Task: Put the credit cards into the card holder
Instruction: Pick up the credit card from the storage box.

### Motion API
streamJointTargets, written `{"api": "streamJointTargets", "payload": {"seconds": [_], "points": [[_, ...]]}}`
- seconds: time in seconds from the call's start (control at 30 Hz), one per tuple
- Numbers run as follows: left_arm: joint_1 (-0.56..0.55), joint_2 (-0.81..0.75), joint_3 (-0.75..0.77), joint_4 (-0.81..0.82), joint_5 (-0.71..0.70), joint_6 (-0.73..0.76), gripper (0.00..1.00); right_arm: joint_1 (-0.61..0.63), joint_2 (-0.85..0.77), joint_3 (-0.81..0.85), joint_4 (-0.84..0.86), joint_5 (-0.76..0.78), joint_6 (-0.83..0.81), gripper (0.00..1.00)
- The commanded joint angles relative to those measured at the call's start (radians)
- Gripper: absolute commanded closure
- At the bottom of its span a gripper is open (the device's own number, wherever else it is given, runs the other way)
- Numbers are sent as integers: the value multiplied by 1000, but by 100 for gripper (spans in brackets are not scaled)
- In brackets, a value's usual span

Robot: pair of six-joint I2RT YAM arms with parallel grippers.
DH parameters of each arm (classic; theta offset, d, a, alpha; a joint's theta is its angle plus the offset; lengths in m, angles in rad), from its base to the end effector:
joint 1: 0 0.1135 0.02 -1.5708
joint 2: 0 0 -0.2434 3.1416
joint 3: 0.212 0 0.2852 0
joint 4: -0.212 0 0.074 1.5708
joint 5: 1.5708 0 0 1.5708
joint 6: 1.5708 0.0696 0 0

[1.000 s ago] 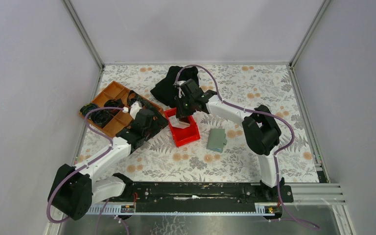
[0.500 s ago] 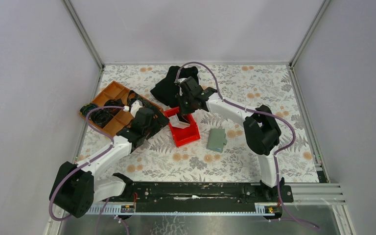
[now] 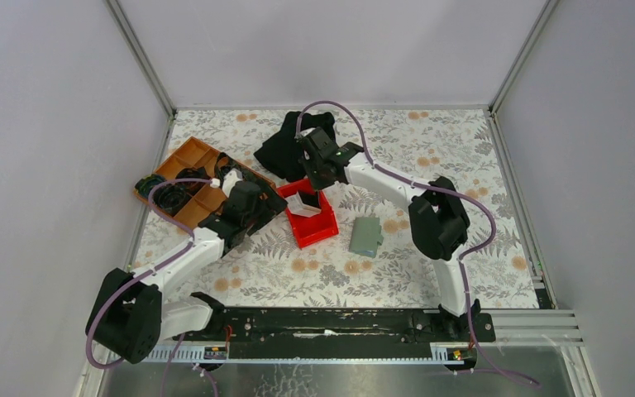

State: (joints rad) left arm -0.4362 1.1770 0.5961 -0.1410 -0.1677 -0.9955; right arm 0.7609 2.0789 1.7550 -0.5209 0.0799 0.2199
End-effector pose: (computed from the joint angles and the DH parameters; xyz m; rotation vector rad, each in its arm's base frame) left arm 0.2765 -0.1161 0.1412 -0.7317 2.2257 -0.5459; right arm 0.3783 0.3525 0.1871 -0.6169 2.3635 0.3508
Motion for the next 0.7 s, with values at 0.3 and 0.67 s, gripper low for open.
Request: {"api": "streamJointTargets", "payload": {"seconds": [0.3, 0.67], "points": [[7, -10, 12, 57, 18, 5, 3, 53, 61, 42, -60, 127, -54, 98], [46, -40, 76, 51, 64, 98, 2, 56, -88, 39, -42, 111, -74, 100]]}}
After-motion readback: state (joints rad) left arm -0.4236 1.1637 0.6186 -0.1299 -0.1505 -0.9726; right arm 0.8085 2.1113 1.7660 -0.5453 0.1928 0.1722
